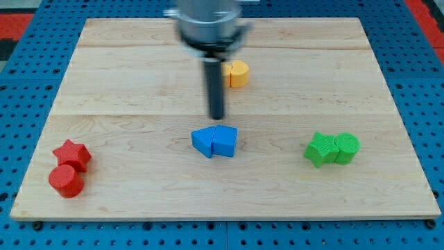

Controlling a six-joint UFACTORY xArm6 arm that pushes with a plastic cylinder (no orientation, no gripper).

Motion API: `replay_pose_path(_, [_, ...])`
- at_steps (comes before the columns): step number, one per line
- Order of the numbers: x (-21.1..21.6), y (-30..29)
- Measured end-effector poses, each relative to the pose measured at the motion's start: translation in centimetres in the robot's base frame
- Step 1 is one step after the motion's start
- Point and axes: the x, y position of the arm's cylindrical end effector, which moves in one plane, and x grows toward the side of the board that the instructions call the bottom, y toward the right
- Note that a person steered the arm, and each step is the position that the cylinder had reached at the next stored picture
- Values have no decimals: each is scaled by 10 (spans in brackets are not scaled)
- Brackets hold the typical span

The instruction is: Move the yellow heart towards the red circle

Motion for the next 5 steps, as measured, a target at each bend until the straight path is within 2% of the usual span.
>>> replay_pose_path(1, [-40, 86])
replay_pose_path(2, [-103, 95])
replay_pose_path(3, [-109, 51])
replay_pose_path(5, [-95, -24])
